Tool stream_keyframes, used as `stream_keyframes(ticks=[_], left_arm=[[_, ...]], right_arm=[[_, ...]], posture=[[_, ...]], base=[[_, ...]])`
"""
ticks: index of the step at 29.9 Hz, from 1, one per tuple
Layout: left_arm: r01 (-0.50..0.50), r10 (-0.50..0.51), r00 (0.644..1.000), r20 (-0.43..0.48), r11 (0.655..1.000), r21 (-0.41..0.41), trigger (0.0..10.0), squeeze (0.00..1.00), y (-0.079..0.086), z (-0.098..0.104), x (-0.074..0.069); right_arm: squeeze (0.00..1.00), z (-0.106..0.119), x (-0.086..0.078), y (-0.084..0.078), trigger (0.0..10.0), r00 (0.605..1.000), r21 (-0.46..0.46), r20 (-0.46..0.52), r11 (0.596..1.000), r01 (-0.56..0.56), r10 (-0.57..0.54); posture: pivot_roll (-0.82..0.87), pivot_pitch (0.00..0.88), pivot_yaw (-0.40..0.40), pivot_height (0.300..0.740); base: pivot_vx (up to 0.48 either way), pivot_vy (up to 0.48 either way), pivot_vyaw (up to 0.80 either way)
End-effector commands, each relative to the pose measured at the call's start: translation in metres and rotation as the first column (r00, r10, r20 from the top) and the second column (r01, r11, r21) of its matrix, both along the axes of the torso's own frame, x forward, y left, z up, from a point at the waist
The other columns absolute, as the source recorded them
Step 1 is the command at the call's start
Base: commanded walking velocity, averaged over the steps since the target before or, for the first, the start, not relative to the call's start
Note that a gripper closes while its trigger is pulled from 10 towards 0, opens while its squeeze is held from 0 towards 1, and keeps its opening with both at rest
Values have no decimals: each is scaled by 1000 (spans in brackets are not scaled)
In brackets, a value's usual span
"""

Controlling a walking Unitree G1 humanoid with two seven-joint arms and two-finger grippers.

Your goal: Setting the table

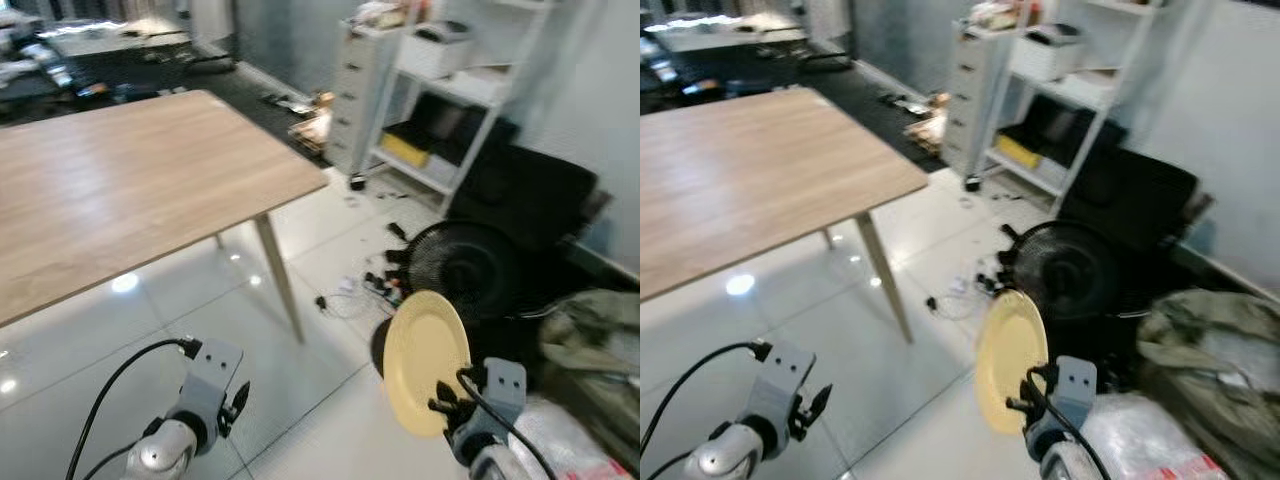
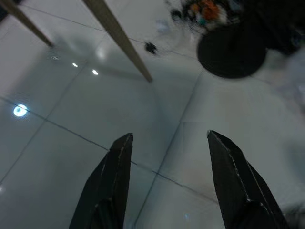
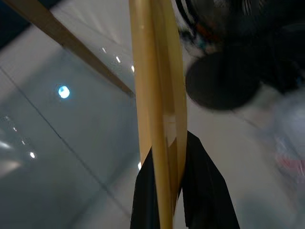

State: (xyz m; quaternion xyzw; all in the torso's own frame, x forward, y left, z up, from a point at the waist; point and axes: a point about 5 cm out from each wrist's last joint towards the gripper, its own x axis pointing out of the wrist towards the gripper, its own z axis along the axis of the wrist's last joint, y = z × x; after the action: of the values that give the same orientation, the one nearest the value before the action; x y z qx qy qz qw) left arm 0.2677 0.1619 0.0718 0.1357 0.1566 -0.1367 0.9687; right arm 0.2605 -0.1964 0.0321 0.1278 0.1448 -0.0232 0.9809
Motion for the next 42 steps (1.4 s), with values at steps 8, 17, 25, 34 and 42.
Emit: stream_keyframes(ticks=[8, 17, 25, 34, 42], left_arm=[[55, -56, 998, 9, 997, 56, 10000, 0, -5, -12, 5], [55, -55, 998, 9, 998, 12, 10000, 0, -4, -13, 11], [38, -38, 999, 1, 999, -23, 10000, 0, -8, -14, 12], [65, -64, 998, 12, 997, -47, 10000, 0, -12, -13, 13], [81, -80, 997, 14, 994, -77, 10000, 0, -15, -12, 12]], right_arm=[[0, -17, -10, 3, 10000, 999, -8, -47, 1000, 2, -3], [0, -19, -11, 0, 10000, 999, -29, -39, 999, 15, -16], [0, -18, -10, 0, 10000, 1000, -35, -26, 999, 10, -11], [0, -18, -9, 1, 10000, 1000, -39, -17, 999, 5, -6], [0, -18, -9, 1, 10000, 1000, -43, -16, 999, 3, -3]], posture=[[125, 90, 43, 740], [112, 88, 45, 740], [112, 87, 41, 740], [109, 83, 41, 740], [108, 81, 41, 740]], base=[[0, 0, -800], [0, 0, -800], [0, 0, -800], [0, 0, -800], [0, 0, -800]])
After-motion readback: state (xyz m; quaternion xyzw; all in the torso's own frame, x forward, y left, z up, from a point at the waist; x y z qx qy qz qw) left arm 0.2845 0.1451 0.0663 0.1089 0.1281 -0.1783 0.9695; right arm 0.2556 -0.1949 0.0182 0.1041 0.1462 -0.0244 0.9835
